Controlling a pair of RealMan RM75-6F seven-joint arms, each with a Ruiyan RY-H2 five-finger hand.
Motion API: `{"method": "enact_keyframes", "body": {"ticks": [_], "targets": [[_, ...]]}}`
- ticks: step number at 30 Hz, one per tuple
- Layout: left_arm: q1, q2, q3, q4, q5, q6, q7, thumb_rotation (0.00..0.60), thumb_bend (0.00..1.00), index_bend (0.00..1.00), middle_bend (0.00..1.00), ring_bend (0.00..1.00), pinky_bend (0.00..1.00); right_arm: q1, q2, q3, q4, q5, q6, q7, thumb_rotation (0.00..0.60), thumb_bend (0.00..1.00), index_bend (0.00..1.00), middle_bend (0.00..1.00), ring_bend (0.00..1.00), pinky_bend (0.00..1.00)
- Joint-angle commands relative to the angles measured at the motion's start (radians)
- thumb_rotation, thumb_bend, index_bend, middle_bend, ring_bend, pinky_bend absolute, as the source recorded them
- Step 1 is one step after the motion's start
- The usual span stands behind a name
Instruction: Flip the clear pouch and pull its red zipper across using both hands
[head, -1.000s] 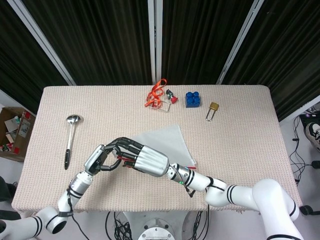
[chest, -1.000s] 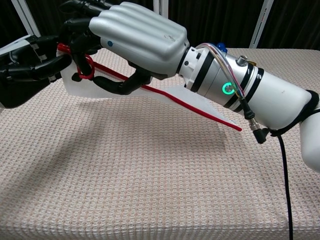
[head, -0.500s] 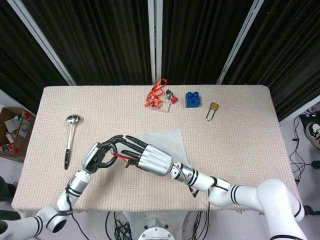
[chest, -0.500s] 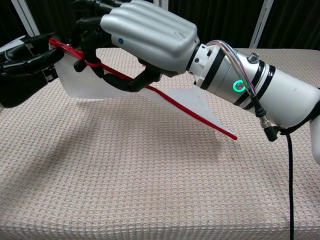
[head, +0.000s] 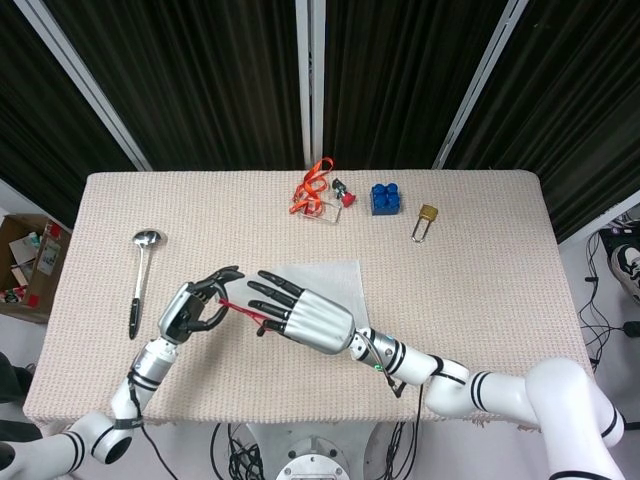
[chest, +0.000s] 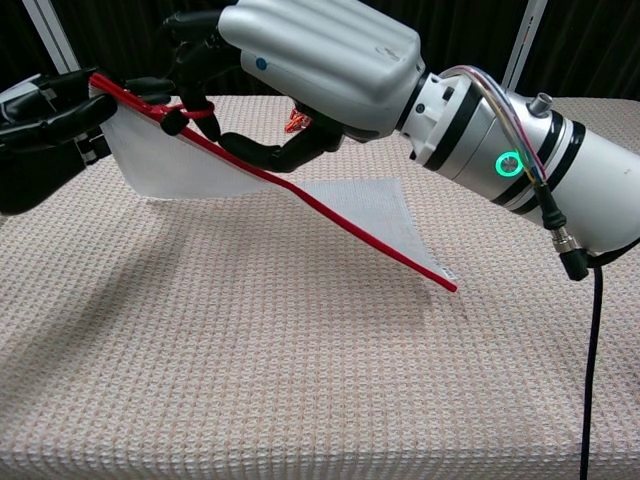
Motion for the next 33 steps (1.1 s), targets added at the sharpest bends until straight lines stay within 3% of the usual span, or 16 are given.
{"method": "enact_keyframes", "body": {"ticks": [1, 12, 33], "targets": [[0.002, 0.001, -0.002, 0.0, -0.003, -0.001, -0.007, 0.6, 0.49, 0.72, 0.27, 0.11, 0.14, -0.008, 0.01, -0.003, -0.008, -0.001, 0.003, -0.008, 0.6, 0.47, 0.91, 0.23, 0.0, 0.0], [0.015, 0.002, -0.018, 0.017, -0.033, -0.015, -0.004, 0.6, 0.49, 0.72, 0.27, 0.11, 0.14, -0.059, 0.056, -0.031, -0.044, -0.011, 0.031, -0.028, 0.6, 0.47, 0.91, 0.23, 0.0, 0.0], [0.061, 0.003, -0.058, 0.069, -0.124, -0.088, 0.022, 0.6, 0.49, 0.73, 0.27, 0.11, 0.14, -0.256, 0.211, -0.168, -0.132, -0.061, 0.111, -0.116, 0.6, 0.47, 0.91, 0.23, 0.0, 0.0]]}}
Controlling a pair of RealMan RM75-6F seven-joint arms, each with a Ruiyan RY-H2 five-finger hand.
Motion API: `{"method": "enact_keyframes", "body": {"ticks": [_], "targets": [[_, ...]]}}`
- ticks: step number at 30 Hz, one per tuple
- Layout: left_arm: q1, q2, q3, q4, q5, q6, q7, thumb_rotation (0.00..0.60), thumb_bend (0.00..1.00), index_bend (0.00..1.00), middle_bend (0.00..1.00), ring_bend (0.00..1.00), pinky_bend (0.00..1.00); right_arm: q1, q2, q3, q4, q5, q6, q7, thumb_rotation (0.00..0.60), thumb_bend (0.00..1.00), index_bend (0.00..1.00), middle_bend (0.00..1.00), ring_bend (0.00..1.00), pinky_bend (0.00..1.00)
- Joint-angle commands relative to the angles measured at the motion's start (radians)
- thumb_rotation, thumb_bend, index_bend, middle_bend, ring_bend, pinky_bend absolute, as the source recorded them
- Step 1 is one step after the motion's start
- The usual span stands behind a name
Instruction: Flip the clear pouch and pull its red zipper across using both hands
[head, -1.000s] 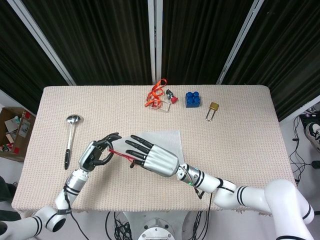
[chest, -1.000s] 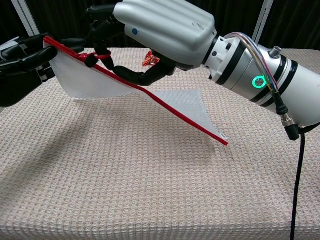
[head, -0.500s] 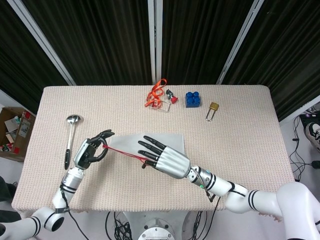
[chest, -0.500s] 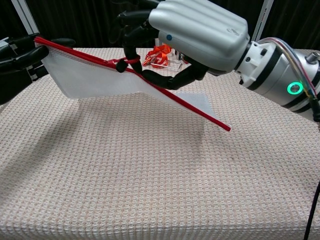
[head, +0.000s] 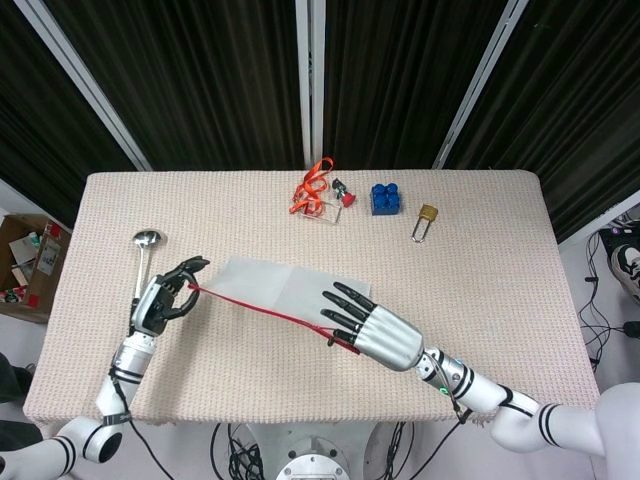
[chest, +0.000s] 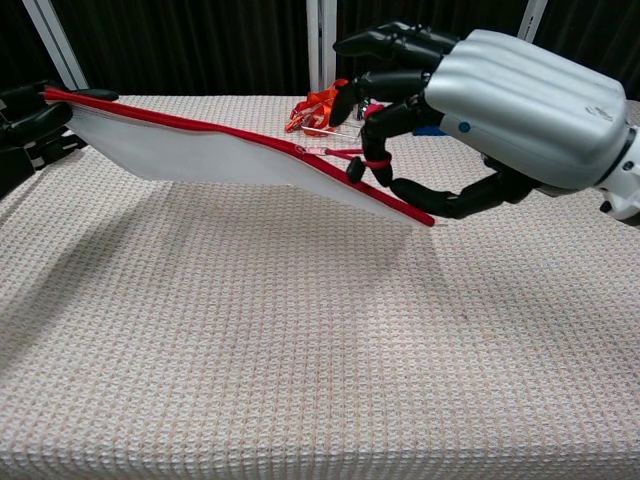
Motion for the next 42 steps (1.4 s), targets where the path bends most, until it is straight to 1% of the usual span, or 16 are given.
{"method": "enact_keyframes", "body": {"ticks": [1, 12, 19, 21, 22, 23, 24, 25, 26, 28, 29, 32, 35, 38, 41, 42], "targets": [[0.003, -0.003, -0.007, 0.009, -0.01, -0.014, -0.003, 0.6, 0.49, 0.73, 0.27, 0.11, 0.14, -0.021, 0.008, -0.012, 0.0, -0.008, 0.007, -0.009, 0.6, 0.47, 0.91, 0.23, 0.0, 0.0], [0.01, -0.023, -0.038, 0.051, -0.054, -0.073, -0.002, 0.6, 0.49, 0.73, 0.27, 0.11, 0.14, -0.092, 0.03, -0.047, 0.009, -0.019, 0.016, -0.002, 0.6, 0.47, 0.91, 0.23, 0.0, 0.0], [0.008, -0.035, -0.05, 0.07, -0.061, -0.101, 0.009, 0.6, 0.49, 0.73, 0.27, 0.11, 0.14, -0.123, 0.027, -0.048, 0.027, -0.018, 0.02, 0.015, 0.6, 0.47, 0.9, 0.23, 0.0, 0.0], [0.008, -0.038, -0.05, 0.073, -0.059, -0.103, 0.032, 0.6, 0.49, 0.72, 0.27, 0.11, 0.14, -0.125, 0.028, -0.043, 0.029, -0.013, 0.01, 0.018, 0.6, 0.45, 0.89, 0.22, 0.0, 0.0], [0.007, -0.038, -0.046, 0.077, -0.057, -0.106, 0.061, 0.6, 0.49, 0.7, 0.26, 0.11, 0.14, -0.125, 0.029, -0.04, 0.025, -0.007, 0.001, 0.017, 0.6, 0.42, 0.85, 0.21, 0.0, 0.0], [0.005, -0.037, -0.039, 0.085, -0.052, -0.111, 0.125, 0.6, 0.49, 0.66, 0.26, 0.11, 0.14, -0.125, 0.034, -0.035, 0.015, 0.006, -0.019, 0.009, 0.6, 0.39, 0.78, 0.19, 0.0, 0.0], [0.003, -0.034, -0.03, 0.09, -0.046, -0.116, 0.188, 0.6, 0.47, 0.59, 0.25, 0.11, 0.14, -0.124, 0.039, -0.03, 0.002, 0.018, -0.036, 0.0, 0.6, 0.33, 0.67, 0.16, 0.0, 0.0], [0.0, -0.029, -0.02, 0.091, -0.04, -0.122, 0.261, 0.6, 0.45, 0.54, 0.24, 0.11, 0.14, -0.124, 0.046, -0.026, -0.014, 0.033, -0.057, -0.015, 0.6, 0.27, 0.54, 0.13, 0.0, 0.0], [-0.003, -0.017, -0.008, 0.085, -0.034, -0.132, 0.366, 0.6, 0.4, 0.44, 0.21, 0.11, 0.14, -0.122, 0.06, -0.02, -0.042, 0.059, -0.096, -0.042, 0.6, 0.21, 0.38, 0.09, 0.0, 0.0], [-0.006, 0.008, 0.006, 0.058, -0.031, -0.147, 0.526, 0.6, 0.34, 0.32, 0.18, 0.11, 0.14, -0.123, 0.085, -0.007, -0.089, 0.103, -0.148, -0.09, 0.6, 0.11, 0.1, 0.02, 0.0, 0.0], [-0.007, 0.031, 0.013, 0.03, -0.035, -0.154, 0.652, 0.6, 0.3, 0.25, 0.16, 0.11, 0.14, -0.125, 0.101, 0.005, -0.122, 0.138, -0.178, -0.124, 0.6, 0.07, 0.03, 0.0, 0.0, 0.0], [0.003, 0.09, 0.015, -0.064, -0.068, -0.16, 0.953, 0.6, 0.22, 0.16, 0.14, 0.11, 0.14, -0.134, 0.142, 0.031, -0.191, 0.223, -0.233, -0.186, 0.6, 0.03, 0.0, 0.0, 0.0, 0.0], [0.025, 0.167, 0.005, -0.203, -0.147, -0.159, 1.276, 0.6, 0.19, 0.14, 0.14, 0.11, 0.14, -0.154, 0.197, 0.057, -0.264, 0.329, -0.277, -0.24, 0.6, 0.03, 0.0, 0.0, 0.0, 0.0], [0.044, 0.257, 0.004, -0.338, -0.226, -0.168, 1.475, 0.6, 0.17, 0.14, 0.14, 0.11, 0.14, -0.175, 0.249, 0.079, -0.321, 0.413, -0.291, -0.254, 0.6, 0.03, 0.0, 0.0, 0.0, 0.0], [0.073, 0.329, -0.004, -0.432, -0.287, -0.136, 1.584, 0.6, 0.17, 0.14, 0.14, 0.11, 0.14, -0.201, 0.302, 0.097, -0.357, 0.468, -0.279, -0.223, 0.6, 0.03, 0.0, 0.0, 0.0, 0.0], [0.085, 0.346, -0.006, -0.451, -0.296, -0.12, 1.593, 0.6, 0.17, 0.15, 0.14, 0.11, 0.14, -0.21, 0.318, 0.103, -0.367, 0.48, -0.271, -0.208, 0.6, 0.04, 0.0, 0.0, 0.0, 0.0]]}}
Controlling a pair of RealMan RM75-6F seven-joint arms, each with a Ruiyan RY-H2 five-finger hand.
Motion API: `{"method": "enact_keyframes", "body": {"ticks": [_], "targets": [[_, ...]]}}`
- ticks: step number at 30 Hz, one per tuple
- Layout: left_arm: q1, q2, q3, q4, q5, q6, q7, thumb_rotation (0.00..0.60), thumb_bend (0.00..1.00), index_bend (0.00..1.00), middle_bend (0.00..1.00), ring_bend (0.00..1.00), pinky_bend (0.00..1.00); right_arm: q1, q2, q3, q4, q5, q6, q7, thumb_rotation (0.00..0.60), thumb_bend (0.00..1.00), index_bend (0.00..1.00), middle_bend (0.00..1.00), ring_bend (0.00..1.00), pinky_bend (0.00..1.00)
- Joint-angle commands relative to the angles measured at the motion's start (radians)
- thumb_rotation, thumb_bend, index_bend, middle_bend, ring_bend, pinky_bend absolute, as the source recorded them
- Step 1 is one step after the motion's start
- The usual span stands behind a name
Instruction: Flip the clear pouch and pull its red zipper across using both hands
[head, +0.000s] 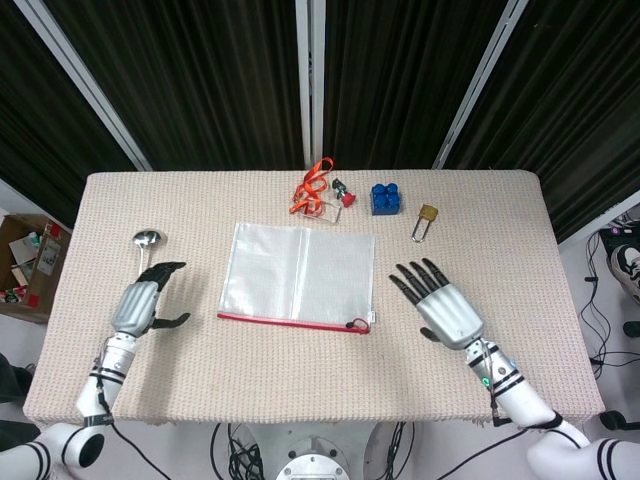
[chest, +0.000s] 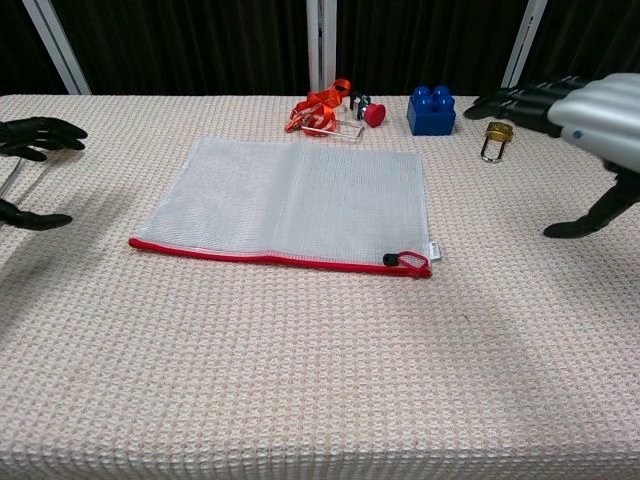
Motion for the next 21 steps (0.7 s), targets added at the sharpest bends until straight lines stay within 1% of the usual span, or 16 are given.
{"method": "enact_keyframes", "body": {"ticks": [1, 5, 9, 12, 17, 21], "targets": [[0.07, 0.2, -0.003, -0.264, -0.147, 0.043, 0.313, 0.6, 0.17, 0.15, 0.14, 0.11, 0.14, -0.047, 0.075, 0.035, -0.057, 0.064, 0.016, 0.038, 0.6, 0.05, 0.0, 0.0, 0.0, 0.0], [0.135, 0.256, 0.011, -0.283, -0.124, 0.141, 0.326, 0.6, 0.16, 0.16, 0.15, 0.11, 0.14, -0.124, 0.12, 0.04, -0.073, 0.07, 0.12, 0.106, 0.6, 0.13, 0.0, 0.02, 0.0, 0.0], [0.206, 0.287, 0.032, -0.285, -0.095, 0.257, 0.377, 0.6, 0.16, 0.17, 0.15, 0.11, 0.14, -0.206, 0.148, 0.024, -0.069, 0.034, 0.224, 0.196, 0.6, 0.14, 0.0, 0.03, 0.0, 0.0], [0.264, 0.306, 0.048, -0.299, -0.069, 0.344, 0.391, 0.6, 0.16, 0.17, 0.15, 0.11, 0.14, -0.269, 0.153, 0.007, -0.055, -0.004, 0.309, 0.249, 0.6, 0.14, 0.0, 0.03, 0.0, 0.0], [0.346, 0.335, 0.082, -0.336, -0.015, 0.442, 0.386, 0.6, 0.16, 0.17, 0.15, 0.11, 0.14, -0.349, 0.167, -0.018, -0.052, -0.04, 0.389, 0.329, 0.6, 0.14, 0.0, 0.03, 0.0, 0.0], [0.386, 0.336, 0.102, -0.359, 0.022, 0.483, 0.39, 0.6, 0.16, 0.17, 0.15, 0.11, 0.14, -0.38, 0.169, -0.021, -0.044, -0.056, 0.412, 0.366, 0.6, 0.15, 0.0, 0.02, 0.0, 0.0]]}}
